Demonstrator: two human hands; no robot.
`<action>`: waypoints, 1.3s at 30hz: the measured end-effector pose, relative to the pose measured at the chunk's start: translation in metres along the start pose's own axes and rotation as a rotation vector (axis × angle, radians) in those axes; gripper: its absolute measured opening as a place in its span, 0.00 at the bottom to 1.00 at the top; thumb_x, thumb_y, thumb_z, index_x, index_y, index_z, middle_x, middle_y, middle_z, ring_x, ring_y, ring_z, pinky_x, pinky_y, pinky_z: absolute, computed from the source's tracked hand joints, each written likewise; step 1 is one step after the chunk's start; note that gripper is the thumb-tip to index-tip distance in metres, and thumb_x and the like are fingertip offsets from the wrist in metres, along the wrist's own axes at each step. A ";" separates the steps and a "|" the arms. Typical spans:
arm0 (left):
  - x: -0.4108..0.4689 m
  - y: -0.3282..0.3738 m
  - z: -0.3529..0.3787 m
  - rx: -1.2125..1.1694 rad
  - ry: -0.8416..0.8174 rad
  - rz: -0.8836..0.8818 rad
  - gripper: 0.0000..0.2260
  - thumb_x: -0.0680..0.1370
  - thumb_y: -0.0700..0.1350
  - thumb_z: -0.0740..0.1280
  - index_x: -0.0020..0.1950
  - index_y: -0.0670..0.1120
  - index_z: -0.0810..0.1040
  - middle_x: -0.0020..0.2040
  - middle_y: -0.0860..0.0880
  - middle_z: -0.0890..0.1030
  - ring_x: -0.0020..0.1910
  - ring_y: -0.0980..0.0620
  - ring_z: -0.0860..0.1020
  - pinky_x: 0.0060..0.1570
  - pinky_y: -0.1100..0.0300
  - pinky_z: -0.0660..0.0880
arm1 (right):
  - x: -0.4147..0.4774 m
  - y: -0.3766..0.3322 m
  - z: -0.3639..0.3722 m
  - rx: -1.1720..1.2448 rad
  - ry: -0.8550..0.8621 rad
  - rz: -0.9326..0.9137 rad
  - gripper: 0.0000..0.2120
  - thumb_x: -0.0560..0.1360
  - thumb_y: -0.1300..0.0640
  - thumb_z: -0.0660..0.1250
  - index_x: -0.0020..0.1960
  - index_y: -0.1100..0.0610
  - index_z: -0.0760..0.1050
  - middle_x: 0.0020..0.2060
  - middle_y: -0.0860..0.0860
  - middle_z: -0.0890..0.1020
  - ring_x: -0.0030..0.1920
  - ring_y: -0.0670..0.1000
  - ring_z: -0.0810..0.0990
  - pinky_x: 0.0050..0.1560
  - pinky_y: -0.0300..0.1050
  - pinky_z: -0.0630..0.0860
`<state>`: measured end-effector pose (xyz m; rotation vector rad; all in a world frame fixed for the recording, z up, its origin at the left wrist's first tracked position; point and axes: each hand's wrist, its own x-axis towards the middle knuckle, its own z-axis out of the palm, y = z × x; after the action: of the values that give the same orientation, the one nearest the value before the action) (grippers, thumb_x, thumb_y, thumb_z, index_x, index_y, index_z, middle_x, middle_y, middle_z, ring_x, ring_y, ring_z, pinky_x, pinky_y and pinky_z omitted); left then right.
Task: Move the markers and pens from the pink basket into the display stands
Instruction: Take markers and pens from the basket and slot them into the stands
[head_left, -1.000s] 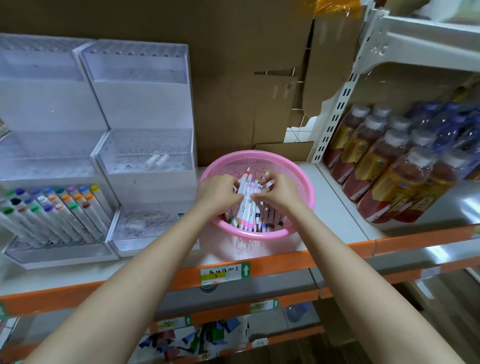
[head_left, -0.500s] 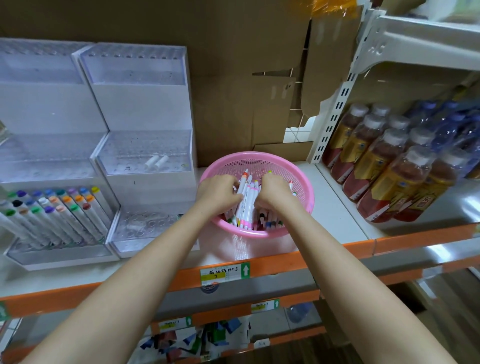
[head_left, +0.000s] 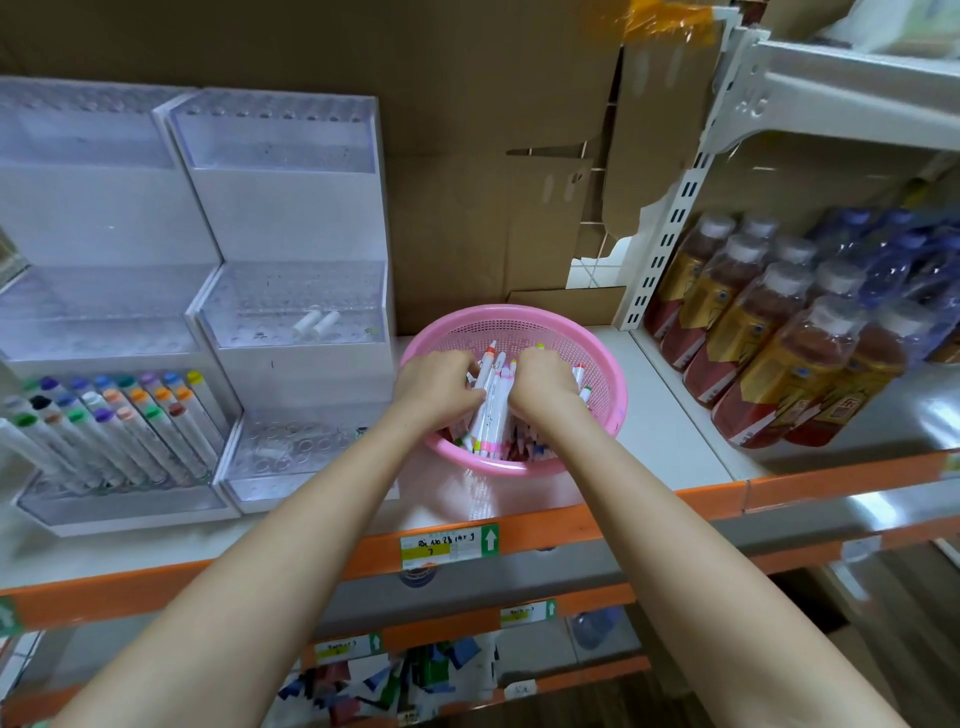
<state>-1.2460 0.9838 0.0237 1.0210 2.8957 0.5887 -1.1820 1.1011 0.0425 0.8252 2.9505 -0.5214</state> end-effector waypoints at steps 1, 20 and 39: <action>0.000 0.000 0.000 -0.014 0.004 0.001 0.12 0.73 0.49 0.67 0.55 0.50 0.80 0.45 0.51 0.83 0.46 0.50 0.78 0.40 0.59 0.72 | 0.001 0.003 0.000 0.039 0.020 0.002 0.04 0.74 0.67 0.62 0.43 0.59 0.71 0.42 0.57 0.76 0.46 0.59 0.76 0.39 0.45 0.71; -0.041 0.003 -0.048 -0.604 0.306 0.315 0.25 0.73 0.38 0.69 0.68 0.55 0.70 0.48 0.61 0.79 0.44 0.59 0.79 0.44 0.62 0.78 | -0.051 -0.008 -0.026 0.614 0.253 -0.377 0.33 0.69 0.69 0.70 0.67 0.44 0.66 0.37 0.50 0.78 0.37 0.51 0.81 0.39 0.54 0.80; -0.152 -0.147 -0.141 -0.419 0.507 0.151 0.20 0.75 0.38 0.69 0.64 0.50 0.70 0.36 0.53 0.76 0.35 0.59 0.77 0.35 0.72 0.71 | -0.116 -0.178 0.018 0.587 0.276 -0.562 0.30 0.69 0.69 0.73 0.65 0.53 0.66 0.33 0.48 0.72 0.30 0.47 0.75 0.32 0.41 0.74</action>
<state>-1.2341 0.7376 0.0862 1.1609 2.8730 1.5903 -1.1741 0.8947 0.0945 0.0369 3.3062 -1.4540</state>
